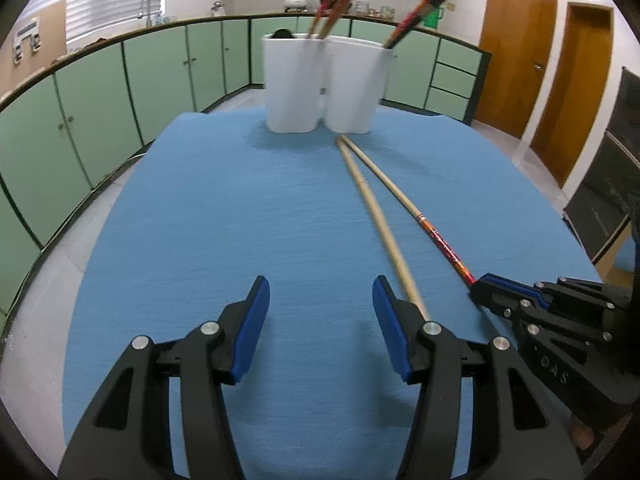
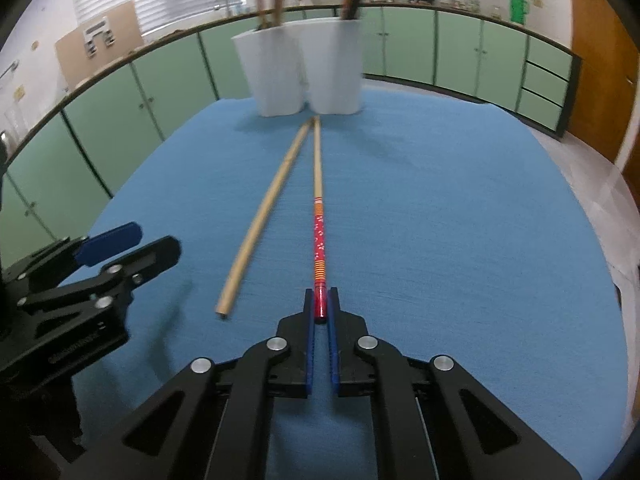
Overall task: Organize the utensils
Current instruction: 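Close the left tool on the last wooden chopstick and lift it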
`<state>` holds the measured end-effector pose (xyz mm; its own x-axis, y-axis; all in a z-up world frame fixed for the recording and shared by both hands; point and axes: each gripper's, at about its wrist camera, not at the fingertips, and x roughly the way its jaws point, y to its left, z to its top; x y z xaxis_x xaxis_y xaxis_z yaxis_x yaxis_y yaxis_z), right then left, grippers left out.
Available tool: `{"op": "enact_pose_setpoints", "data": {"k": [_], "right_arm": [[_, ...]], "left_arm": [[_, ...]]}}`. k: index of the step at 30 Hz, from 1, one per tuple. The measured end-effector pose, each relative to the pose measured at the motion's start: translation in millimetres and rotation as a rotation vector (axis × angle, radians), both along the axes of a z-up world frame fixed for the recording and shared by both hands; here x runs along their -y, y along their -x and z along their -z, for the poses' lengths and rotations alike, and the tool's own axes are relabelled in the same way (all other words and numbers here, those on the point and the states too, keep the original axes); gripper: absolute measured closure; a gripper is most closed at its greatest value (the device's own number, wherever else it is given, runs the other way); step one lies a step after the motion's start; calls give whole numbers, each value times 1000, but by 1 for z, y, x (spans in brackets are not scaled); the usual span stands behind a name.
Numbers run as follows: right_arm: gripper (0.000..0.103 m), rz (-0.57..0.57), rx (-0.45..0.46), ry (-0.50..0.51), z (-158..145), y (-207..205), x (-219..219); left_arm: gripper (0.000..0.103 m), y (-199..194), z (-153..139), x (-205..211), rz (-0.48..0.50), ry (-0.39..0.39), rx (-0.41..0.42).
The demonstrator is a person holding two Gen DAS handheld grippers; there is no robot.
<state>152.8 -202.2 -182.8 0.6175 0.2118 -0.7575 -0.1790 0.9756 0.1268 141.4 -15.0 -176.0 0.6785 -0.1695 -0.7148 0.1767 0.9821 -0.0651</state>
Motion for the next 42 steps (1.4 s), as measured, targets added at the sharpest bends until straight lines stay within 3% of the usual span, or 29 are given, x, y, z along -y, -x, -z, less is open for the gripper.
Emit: {"op": "enact_pose_setpoints", "data": {"k": [9,15,26,31,37,42], "right_arm": [[97,86,3,-6,1,-3,33],[97,82,6,-14,2,-5,31],[97,67,-2,-30,4,-4,34],[97,68,1,-33,3,-5,32],[97,55,18,-3,-3,0,30],[97,58,47,-4,-23,2,33]], "left_arm": [[51,3,11,39,67,-8,-32],[69,-3,21,44,53,-26,-79],[69,-2,21,50,29,-62,-75],[96,-4,21,49,14,-49,-79],[97,-3,16,42,4,-18,-74],[97,5,-10,36,4,-31,1]]}}
